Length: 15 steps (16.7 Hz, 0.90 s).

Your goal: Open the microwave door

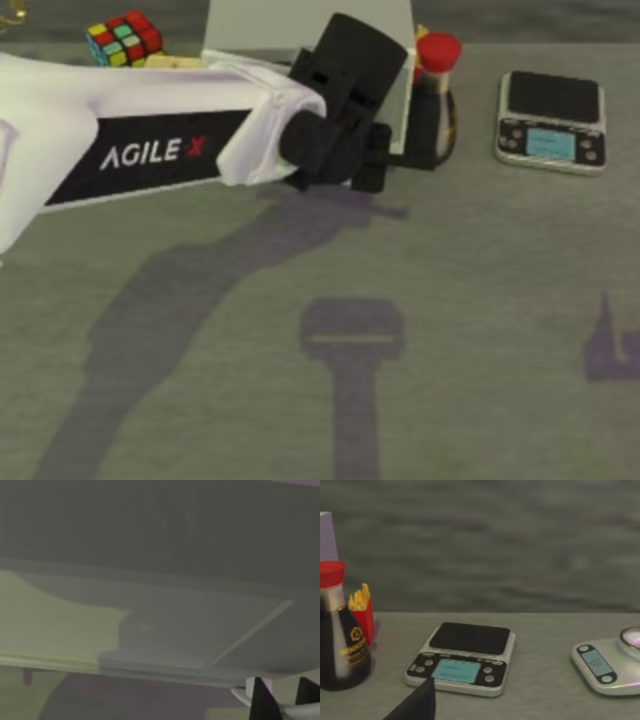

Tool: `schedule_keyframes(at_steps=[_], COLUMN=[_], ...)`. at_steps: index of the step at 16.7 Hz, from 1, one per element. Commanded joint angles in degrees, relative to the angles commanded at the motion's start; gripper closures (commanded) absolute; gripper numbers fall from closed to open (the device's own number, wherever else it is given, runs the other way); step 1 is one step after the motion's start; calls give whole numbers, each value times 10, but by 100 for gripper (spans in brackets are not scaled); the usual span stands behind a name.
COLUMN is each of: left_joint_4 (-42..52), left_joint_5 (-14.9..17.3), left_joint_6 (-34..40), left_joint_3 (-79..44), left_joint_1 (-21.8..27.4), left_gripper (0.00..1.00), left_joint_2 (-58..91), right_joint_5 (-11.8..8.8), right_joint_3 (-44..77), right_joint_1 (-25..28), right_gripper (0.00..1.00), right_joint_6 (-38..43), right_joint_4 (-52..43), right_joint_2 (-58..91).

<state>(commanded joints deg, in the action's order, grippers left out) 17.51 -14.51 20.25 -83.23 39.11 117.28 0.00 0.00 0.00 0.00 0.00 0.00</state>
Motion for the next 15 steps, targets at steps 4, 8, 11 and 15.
schedule_keyframes(at_steps=[4,8,11,15], left_joint_4=[-16,-16,-16,-16], left_joint_5=[14,16,16,16], left_joint_6=[-22,-25,-25,-25], left_joint_3=[23,28,28,28], left_joint_1=[-7,-8,-8,-8], left_gripper=[100,100,100,100], left_joint_2=[-19,-19,-19,-19], right_joint_5=[0,0,0,0], right_joint_3=[0,0,0,0], right_joint_1=[0,0,0,0], right_gripper=[0,0,0,0], right_joint_6=[0,0,0,0], right_joint_4=[0,0,0,0], right_joint_2=[0,0,0,0])
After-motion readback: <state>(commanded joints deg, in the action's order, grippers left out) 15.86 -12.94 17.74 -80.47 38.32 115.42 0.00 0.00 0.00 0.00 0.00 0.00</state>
